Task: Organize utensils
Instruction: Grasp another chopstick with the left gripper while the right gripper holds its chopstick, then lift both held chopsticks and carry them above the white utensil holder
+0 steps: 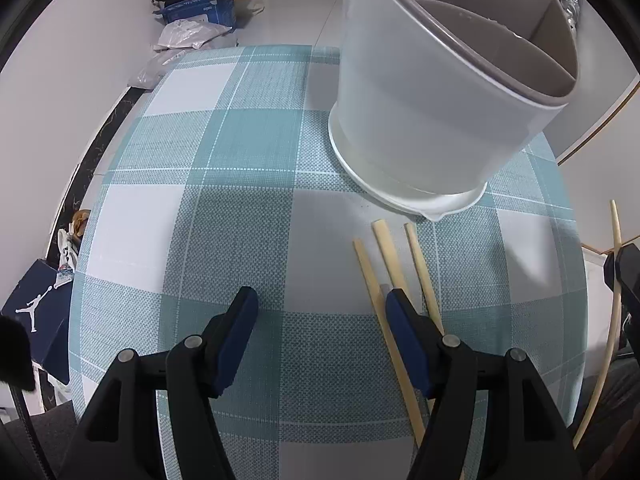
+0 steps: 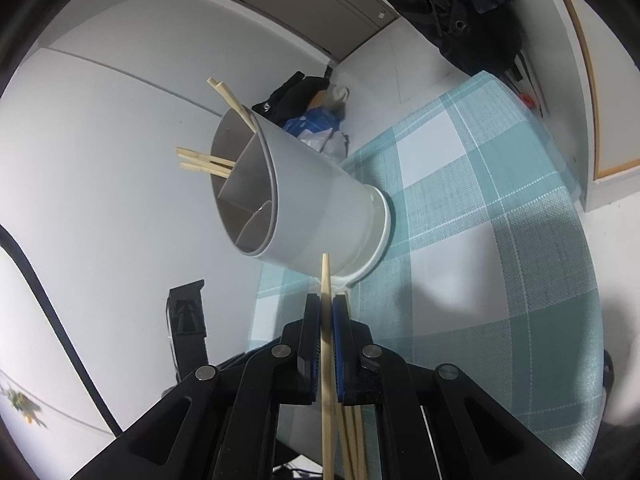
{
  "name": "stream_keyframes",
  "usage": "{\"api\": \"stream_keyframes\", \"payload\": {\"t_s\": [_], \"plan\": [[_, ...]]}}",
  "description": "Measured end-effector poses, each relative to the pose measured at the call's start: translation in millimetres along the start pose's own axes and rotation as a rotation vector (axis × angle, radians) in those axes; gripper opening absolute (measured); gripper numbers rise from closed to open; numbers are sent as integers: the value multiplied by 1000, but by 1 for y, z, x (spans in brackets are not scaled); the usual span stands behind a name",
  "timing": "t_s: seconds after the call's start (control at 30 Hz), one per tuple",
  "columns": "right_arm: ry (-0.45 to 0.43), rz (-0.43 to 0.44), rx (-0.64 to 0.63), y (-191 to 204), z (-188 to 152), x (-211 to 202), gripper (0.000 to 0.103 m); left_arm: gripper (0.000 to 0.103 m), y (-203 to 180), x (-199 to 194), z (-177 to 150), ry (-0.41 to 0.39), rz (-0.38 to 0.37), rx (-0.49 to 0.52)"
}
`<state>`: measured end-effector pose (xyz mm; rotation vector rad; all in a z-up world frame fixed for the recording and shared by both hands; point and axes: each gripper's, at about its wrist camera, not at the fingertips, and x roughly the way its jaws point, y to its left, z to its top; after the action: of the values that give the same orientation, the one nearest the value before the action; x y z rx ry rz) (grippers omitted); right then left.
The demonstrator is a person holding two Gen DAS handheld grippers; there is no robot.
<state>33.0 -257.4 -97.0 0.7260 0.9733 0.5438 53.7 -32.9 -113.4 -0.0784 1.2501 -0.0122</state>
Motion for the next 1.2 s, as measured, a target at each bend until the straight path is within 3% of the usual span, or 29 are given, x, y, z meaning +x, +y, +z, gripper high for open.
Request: {"api": "stream_keyframes", "payload": {"t_s": [0.27, 0.33, 0.4, 0.47, 0.53, 0.77, 1.2], "plan": [[3, -7, -6, 2, 0, 3, 5, 63, -3, 11, 12, -6, 40, -4], [0, -13, -9, 2, 0, 3, 5, 54, -1, 12, 16, -25, 43, -16], [-7, -20, -15, 3, 1, 3, 5, 27, 1, 11, 17, -41, 40, -28], [-18, -34, -28, 5, 2, 2, 5, 13, 1, 8, 15, -50, 26, -38], [-30, -48, -46, 7, 3, 2, 5, 5, 7, 8, 14, -59, 0, -66], [-102, -107, -182, 30, 2, -3, 5, 1, 11, -8, 12, -129, -82, -109], [-261, -162, -401, 74, -14, -20, 5, 1, 24, -100, -4, -502, -215, -82]]}}
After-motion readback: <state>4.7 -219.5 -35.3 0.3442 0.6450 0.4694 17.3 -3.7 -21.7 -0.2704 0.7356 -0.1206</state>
